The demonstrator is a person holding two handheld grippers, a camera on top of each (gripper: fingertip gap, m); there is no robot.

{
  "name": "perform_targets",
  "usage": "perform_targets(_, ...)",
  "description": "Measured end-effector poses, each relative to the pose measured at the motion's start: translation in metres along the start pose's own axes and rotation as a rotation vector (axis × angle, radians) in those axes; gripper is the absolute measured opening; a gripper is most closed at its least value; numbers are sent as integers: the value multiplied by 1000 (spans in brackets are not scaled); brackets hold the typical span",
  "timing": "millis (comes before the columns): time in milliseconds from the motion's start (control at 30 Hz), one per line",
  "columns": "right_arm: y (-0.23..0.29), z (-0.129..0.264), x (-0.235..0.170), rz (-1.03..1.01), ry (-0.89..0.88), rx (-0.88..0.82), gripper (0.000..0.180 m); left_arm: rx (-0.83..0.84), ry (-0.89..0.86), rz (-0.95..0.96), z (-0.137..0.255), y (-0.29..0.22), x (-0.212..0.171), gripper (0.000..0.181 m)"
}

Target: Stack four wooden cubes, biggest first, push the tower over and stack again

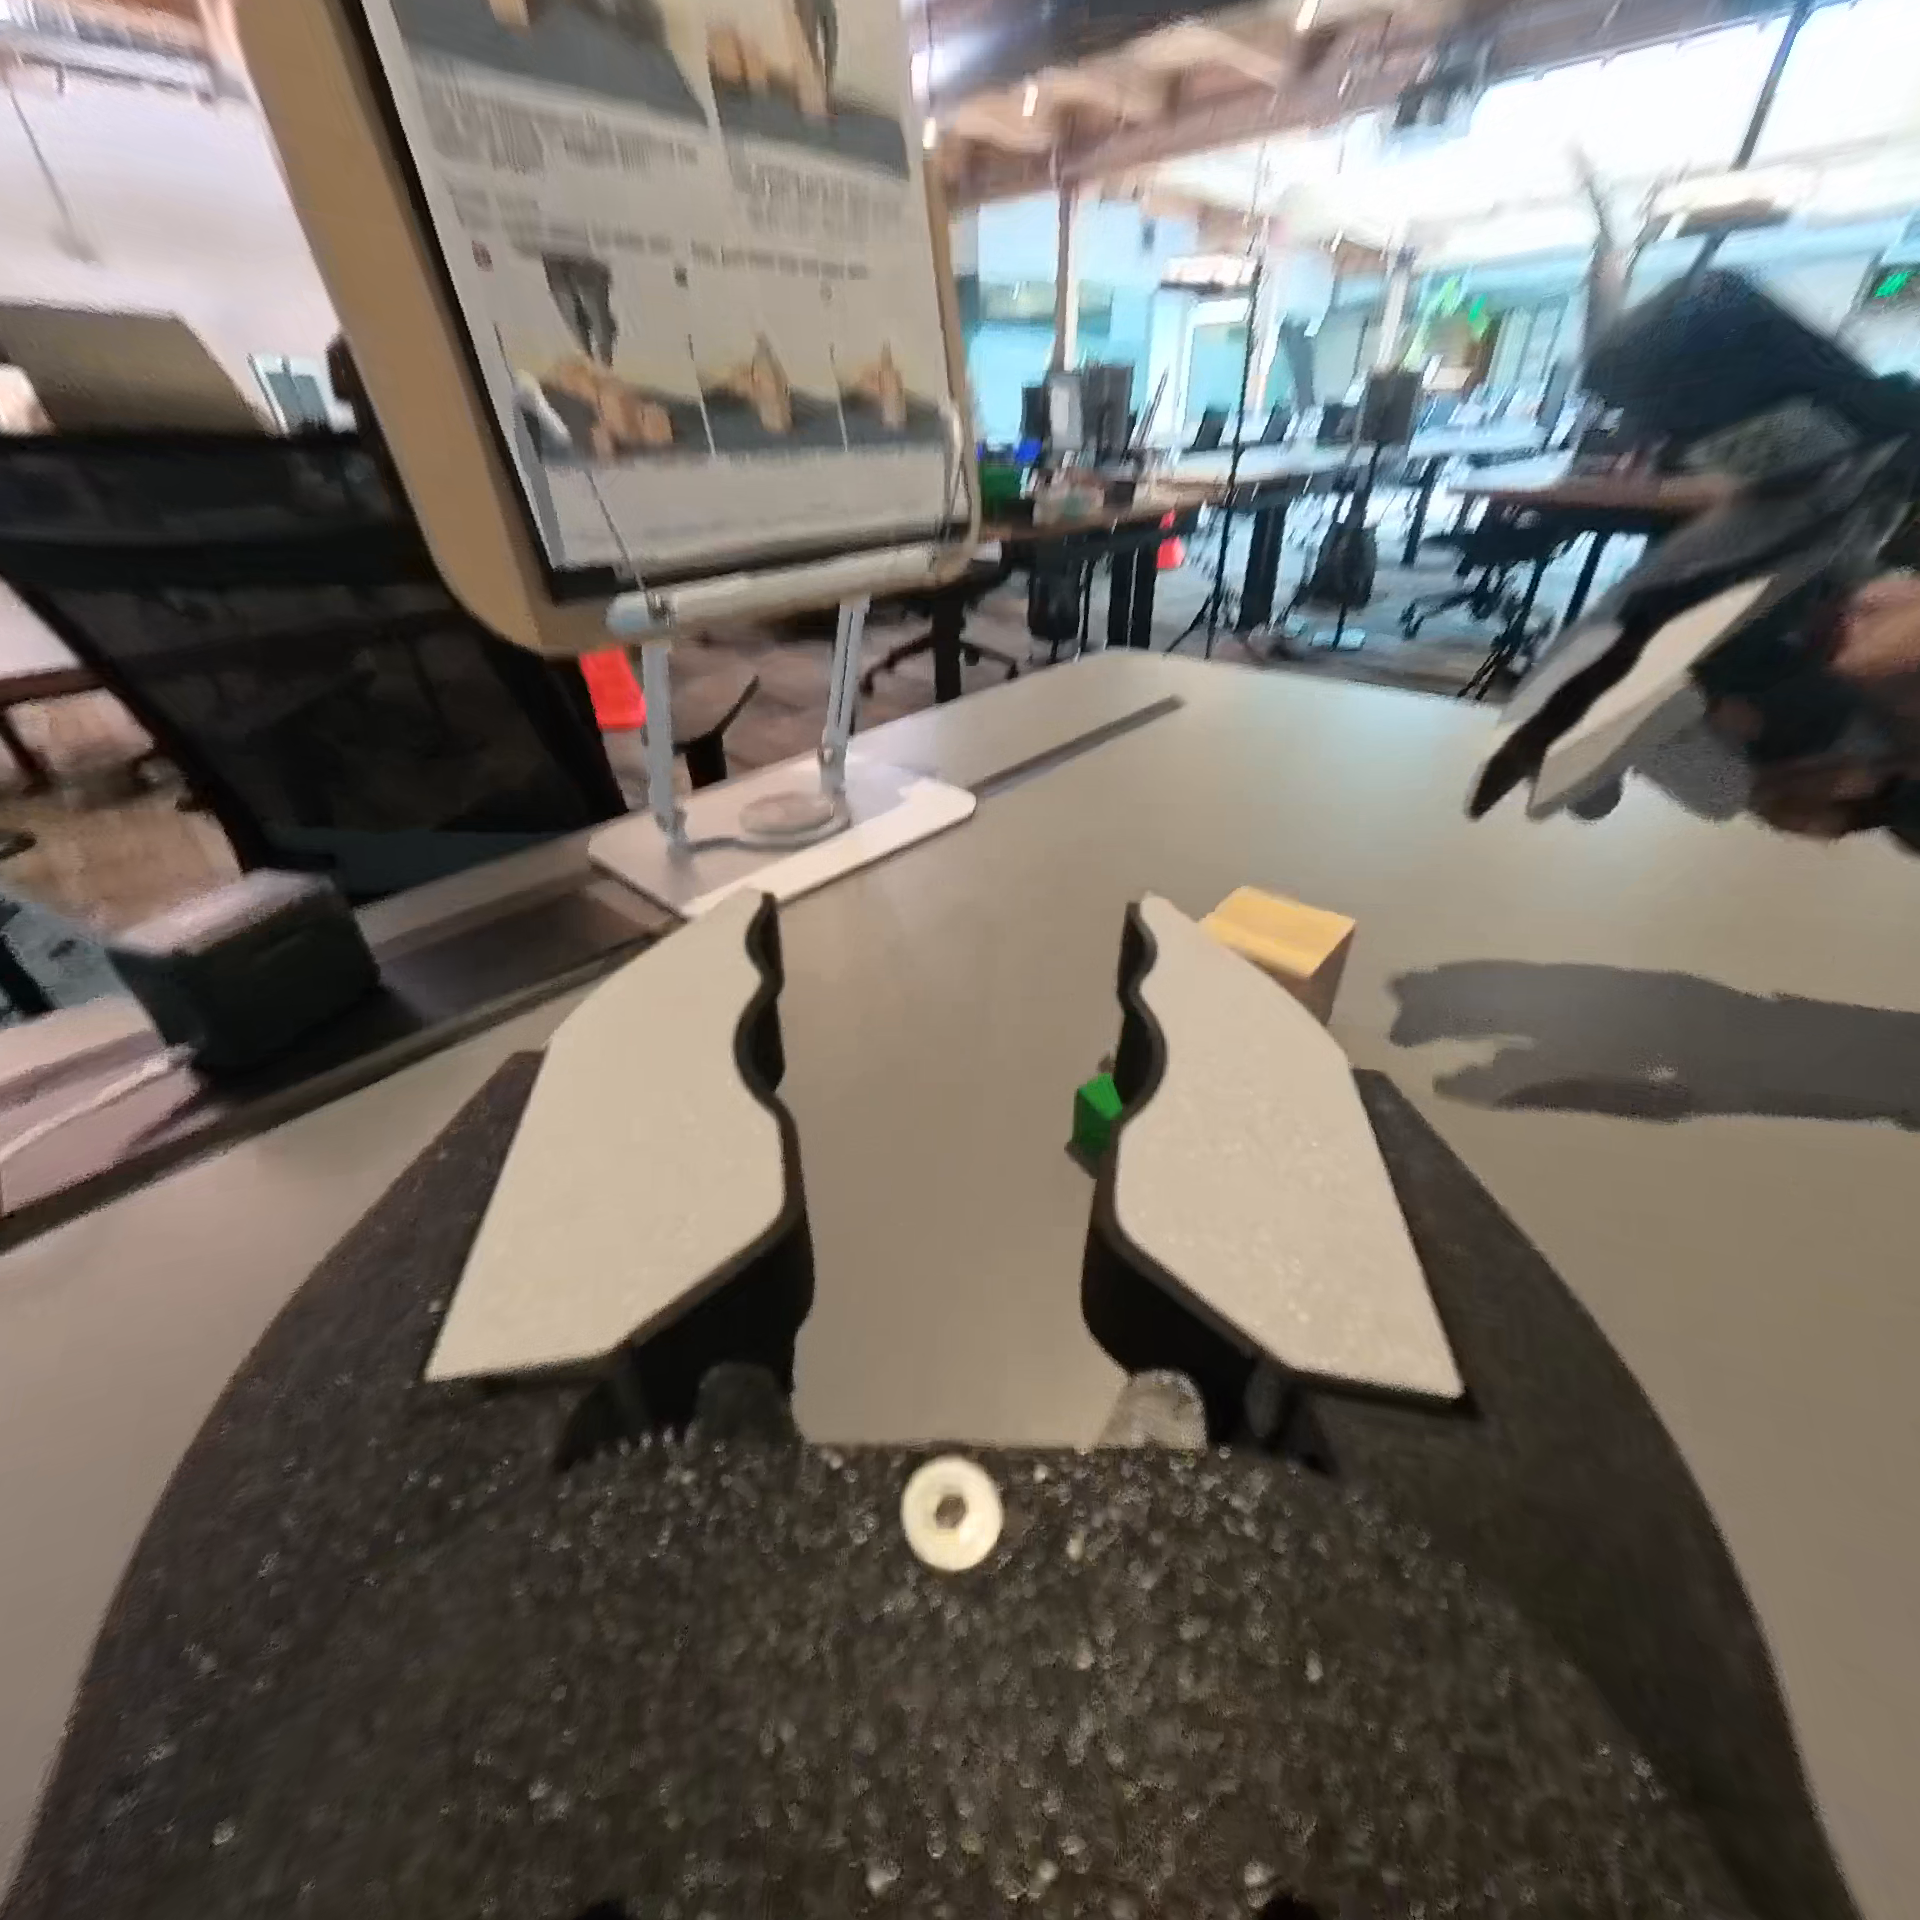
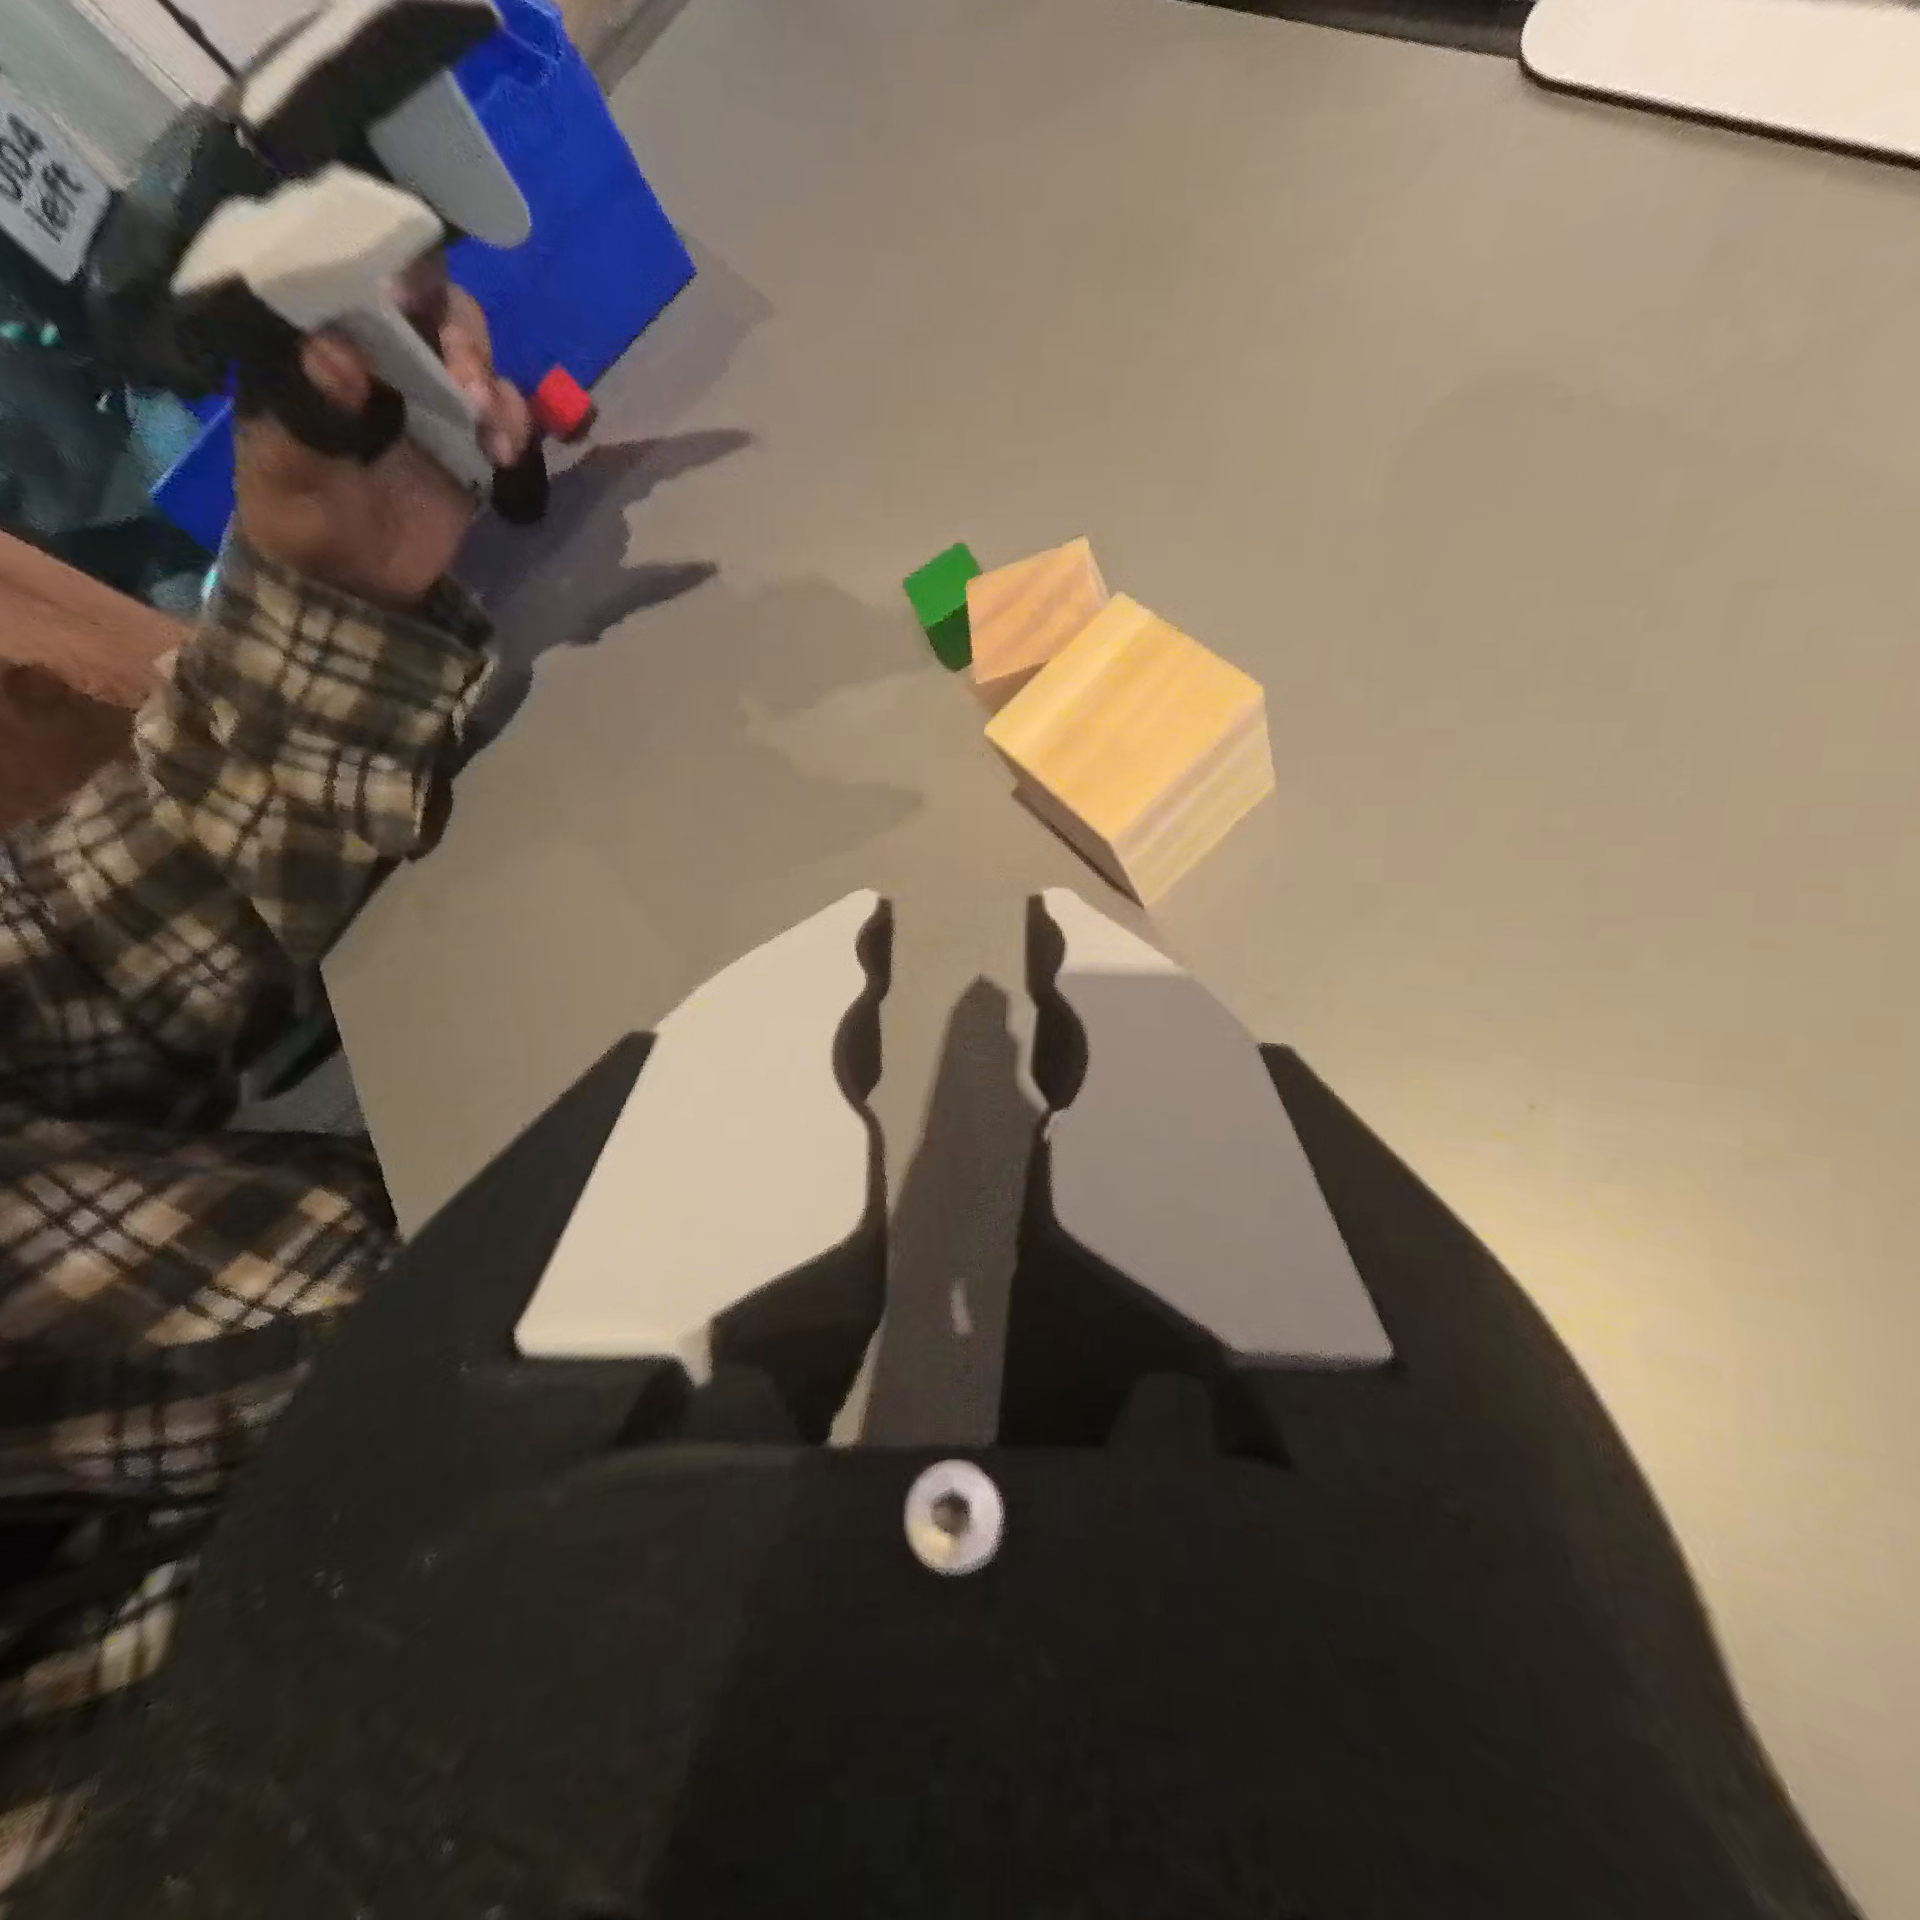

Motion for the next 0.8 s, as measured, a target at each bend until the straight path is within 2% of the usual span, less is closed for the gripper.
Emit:
perform_targets(100, 6, 6, -9, 74, -47, -8, 35, -4, -154, 6, 18, 4, 24, 60)
perform_targets(200, 7, 6, -21, 133, -36, -34, 44, 24, -207, 22, 28, 12, 29, 60)
perform_targets(300, 7, 2, -27, 184, -1, -59, 53, 36, -173, 21, 26, 14, 24, 61)
perform_targets(433, 5, -4, -21, 271, 42, -130, 75, 14, -120, -12, 15, 5, 18, 61)
perform_targets(500, 5, -8, -11, 317, 76, -177, 89, -3, -92, -18, 10, 2, 14, 62)
perform_targets(633, 8, -23, 15, 390, 157, -237, 105, -13, -61, -21, 6, 0, 7, 63)
perform_targets(700, 6, -35, 27, 396, 234, -269, 125, -6, -44, -28, 5, 2, 4, 63)
perform_targets(800, 9, -57, 38, 421, 360, -284, 130, 0, -29, -36, 5, 2, 2, 63)
Point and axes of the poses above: each gripper's, where its closed fingertips meet, z back along the fingers, x out of its top, y = z × x across the jaws, the point moved 2 cm from there along z, back along the fingers, and after that the axes turned 9 degrees about -x, right-handed, at the moved point
